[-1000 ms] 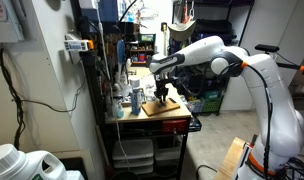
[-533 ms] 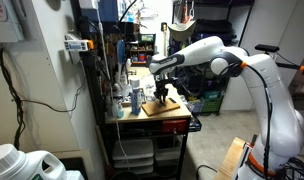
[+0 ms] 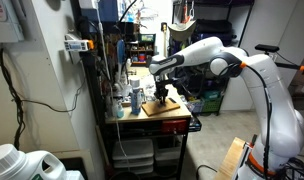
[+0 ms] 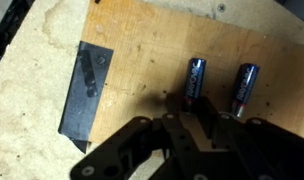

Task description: Pick up the batteries on top of the chopping board and make them stand upright on the board

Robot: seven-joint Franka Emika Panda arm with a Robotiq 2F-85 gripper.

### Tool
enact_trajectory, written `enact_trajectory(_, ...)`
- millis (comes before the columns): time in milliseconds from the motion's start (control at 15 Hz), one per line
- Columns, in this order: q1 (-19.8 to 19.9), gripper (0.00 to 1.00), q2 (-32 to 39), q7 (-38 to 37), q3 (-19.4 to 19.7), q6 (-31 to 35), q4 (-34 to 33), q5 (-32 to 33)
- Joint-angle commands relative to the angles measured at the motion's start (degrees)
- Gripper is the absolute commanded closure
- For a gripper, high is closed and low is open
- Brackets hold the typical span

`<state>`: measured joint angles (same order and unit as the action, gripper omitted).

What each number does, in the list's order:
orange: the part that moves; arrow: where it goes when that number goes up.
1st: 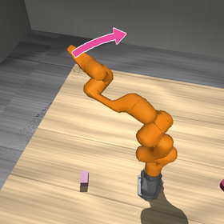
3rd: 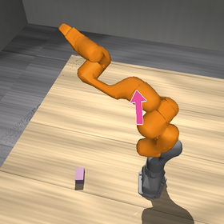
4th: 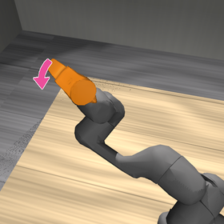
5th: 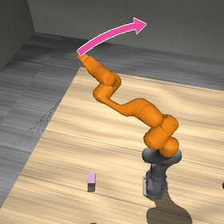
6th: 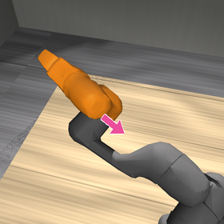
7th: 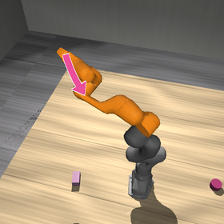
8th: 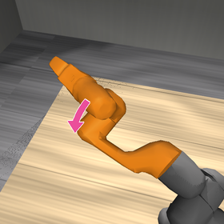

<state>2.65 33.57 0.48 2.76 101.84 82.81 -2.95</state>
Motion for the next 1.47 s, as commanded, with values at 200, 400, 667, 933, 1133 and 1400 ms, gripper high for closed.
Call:
enact_trajectory(200,0.1,0.96,-0.1,-1.3,0.0,0.8,0.4,1.0)
enact_trajectory(400,0.2,0.96,-0.6,-1.3,0.2,1.2,0.7,1.1)
enact_trajectory(667,-0.2,0.96,-5.0,-1.8,0.8,6.7,5.2,2.2)
enact_trajectory(933,0.2,0.96,-11.9,-1.4,0.5,15.0,13.9,1.7)
enact_trajectory(1133,1.1,0.96,-17.5,0.1,0.4,19.8,21.5,0.6)
enact_trajectory(1400,2.0,0.96,-24.8,-1.1,1.1,29.6,32.4,-0.5)
